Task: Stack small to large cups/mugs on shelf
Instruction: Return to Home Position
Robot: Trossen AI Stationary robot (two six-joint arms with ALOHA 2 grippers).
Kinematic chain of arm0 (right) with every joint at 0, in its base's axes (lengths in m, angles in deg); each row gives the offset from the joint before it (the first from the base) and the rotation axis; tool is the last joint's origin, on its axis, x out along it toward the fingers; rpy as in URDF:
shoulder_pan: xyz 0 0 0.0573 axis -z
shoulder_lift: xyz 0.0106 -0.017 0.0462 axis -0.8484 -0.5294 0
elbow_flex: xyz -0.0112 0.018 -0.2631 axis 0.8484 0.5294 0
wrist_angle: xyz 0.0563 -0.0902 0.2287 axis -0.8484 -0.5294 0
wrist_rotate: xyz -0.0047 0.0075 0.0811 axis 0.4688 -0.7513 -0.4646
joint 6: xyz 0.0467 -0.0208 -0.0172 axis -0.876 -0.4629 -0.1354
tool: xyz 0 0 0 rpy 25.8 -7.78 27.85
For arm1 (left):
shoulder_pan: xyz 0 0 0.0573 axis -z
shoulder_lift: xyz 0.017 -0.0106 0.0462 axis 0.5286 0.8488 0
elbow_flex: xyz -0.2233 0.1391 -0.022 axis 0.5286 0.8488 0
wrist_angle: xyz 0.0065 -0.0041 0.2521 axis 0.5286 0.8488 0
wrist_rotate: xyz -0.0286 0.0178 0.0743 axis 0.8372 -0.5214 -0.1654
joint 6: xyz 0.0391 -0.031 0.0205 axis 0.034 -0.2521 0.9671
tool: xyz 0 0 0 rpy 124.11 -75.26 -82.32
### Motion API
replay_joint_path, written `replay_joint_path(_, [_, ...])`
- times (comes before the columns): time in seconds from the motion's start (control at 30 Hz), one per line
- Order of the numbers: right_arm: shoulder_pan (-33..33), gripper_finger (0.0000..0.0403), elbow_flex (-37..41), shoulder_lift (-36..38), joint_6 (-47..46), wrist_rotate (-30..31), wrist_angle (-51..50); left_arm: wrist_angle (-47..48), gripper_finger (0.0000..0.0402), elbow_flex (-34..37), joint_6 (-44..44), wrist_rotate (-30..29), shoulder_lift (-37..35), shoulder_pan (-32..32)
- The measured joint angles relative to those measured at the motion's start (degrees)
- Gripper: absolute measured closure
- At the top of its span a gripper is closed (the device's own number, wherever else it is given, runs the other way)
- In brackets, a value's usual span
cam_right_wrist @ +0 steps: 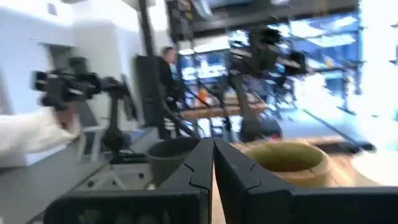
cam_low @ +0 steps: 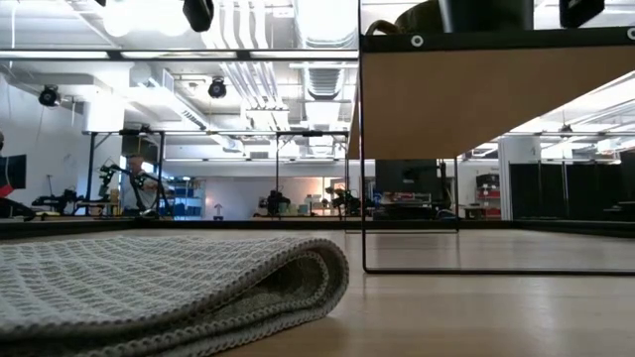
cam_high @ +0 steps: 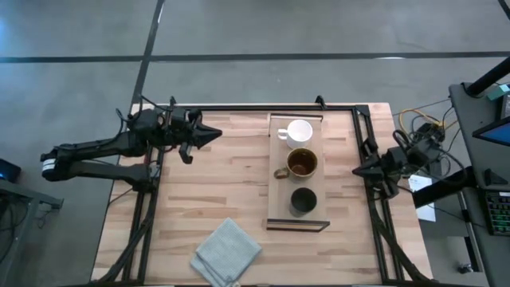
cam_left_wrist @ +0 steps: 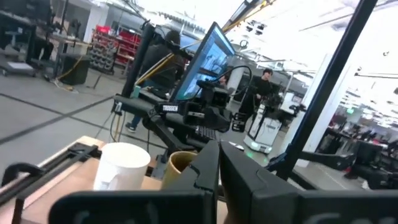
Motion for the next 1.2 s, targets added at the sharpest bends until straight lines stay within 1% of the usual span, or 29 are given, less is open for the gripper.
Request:
replay_joint_path(0.07, [0.00,0.0394,0.06,-0.27,2.65,-1.43,1.51,0.04,0.0402,0.03,-1.25,0.19,0.43,0.05])
replay_joint_path(0.2, [0.64,0.0394,-0.03,0.90,8.37,0.96,0.32,0.20,0.0402,0.44,-0.38,4.31,2.00,0.22])
replay_joint_path(0.3, [1.56,0.0394,0.07,3.82,7.67,2.69,-2.53,0.30,0.0402,0.67,2.29,7.98,3.90,0.92])
replay_joint_path(0.43, [2.30,0.0394,0.58,4.49,6.00,2.69,-4.62,-0.78,0.0402,2.67,5.06,8.22,5.71,1.11])
replay_joint_path(0.53, [2.40,0.0394,0.61,4.51,5.23,2.48,-4.26,-5.23,0.0402,5.86,4.51,8.06,6.28,1.07])
replay_joint_path(0.73, [2.40,0.0394,1.92,4.58,3.16,2.88,-4.49,-23.62,0.0402,16.07,-1.64,8.07,4.61,1.05])
replay_joint_path(0.83, [2.40,0.0394,3.97,4.55,0.72,2.89,-4.65,-27.01,0.0402,20.08,-5.13,7.90,4.04,1.07])
replay_joint_path(1.0, [2.39,0.0394,8.08,4.55,-4.81,5.16,-4.33,-26.53,0.0402,22.43,-6.05,8.01,3.70,1.07])
replay_joint_path(1.07, [2.40,0.0394,9.09,4.55,-6.25,5.47,-3.28,-25.80,0.0402,22.80,-6.03,9.34,2.84,0.94])
replay_joint_path(1.2, [2.40,0.0394,9.72,4.55,-6.49,5.43,-0.28,-20.06,0.0402,23.83,-6.09,9.71,-2.38,0.95])
